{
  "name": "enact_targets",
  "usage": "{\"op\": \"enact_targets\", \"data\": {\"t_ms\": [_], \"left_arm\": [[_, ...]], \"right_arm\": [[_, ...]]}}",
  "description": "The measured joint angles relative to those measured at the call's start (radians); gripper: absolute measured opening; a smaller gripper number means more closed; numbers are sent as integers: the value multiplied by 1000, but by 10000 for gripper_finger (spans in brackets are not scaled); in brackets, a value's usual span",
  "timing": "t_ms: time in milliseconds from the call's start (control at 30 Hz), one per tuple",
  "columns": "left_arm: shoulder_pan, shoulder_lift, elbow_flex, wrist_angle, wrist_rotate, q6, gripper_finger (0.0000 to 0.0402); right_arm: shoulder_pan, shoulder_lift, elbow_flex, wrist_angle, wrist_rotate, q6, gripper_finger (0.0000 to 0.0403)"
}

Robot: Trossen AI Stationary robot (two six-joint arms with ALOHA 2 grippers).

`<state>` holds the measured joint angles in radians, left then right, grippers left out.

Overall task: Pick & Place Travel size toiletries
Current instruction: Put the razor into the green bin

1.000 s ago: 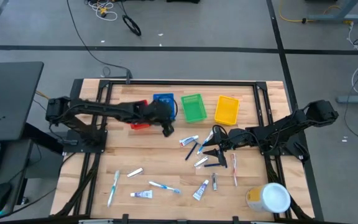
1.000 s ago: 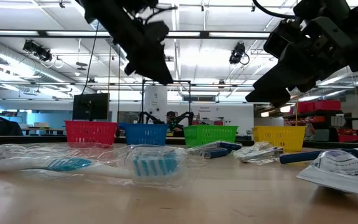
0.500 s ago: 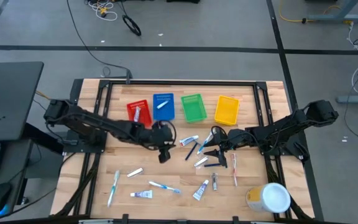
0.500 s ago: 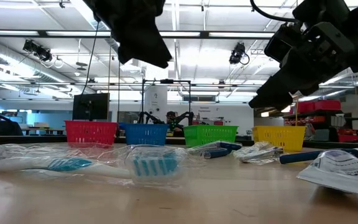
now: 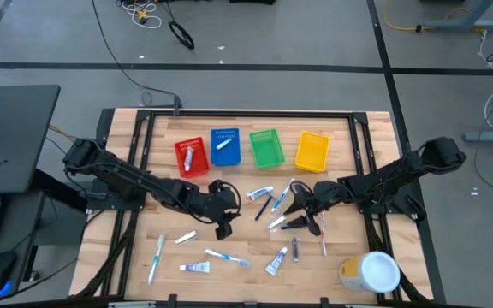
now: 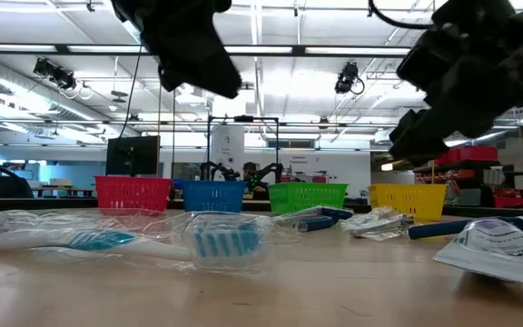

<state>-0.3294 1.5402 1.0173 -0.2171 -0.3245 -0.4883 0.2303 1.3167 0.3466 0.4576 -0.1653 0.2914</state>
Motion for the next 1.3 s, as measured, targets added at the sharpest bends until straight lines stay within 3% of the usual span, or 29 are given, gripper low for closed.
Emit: {"op": "enact_targets", "data": {"t_ms": [367,633,933,1167,1300], "left_arm": [[0,2,0,0,-1,-4,126],[0,2,0,0,4,74,126],[0,2,0,-2,5,81,126],[0,2,0,-2,32,85,126],[0,2,0,-7,-16,53,126]], "right_arm": [[142,0,0,-314,180,16,197],[165,5,0,-328,191,18,197],[190,103,5,-299,211,-9,195],[192,109,4,-307,260,-26,117],[192,110,2,-288,280,-27,62]]}}
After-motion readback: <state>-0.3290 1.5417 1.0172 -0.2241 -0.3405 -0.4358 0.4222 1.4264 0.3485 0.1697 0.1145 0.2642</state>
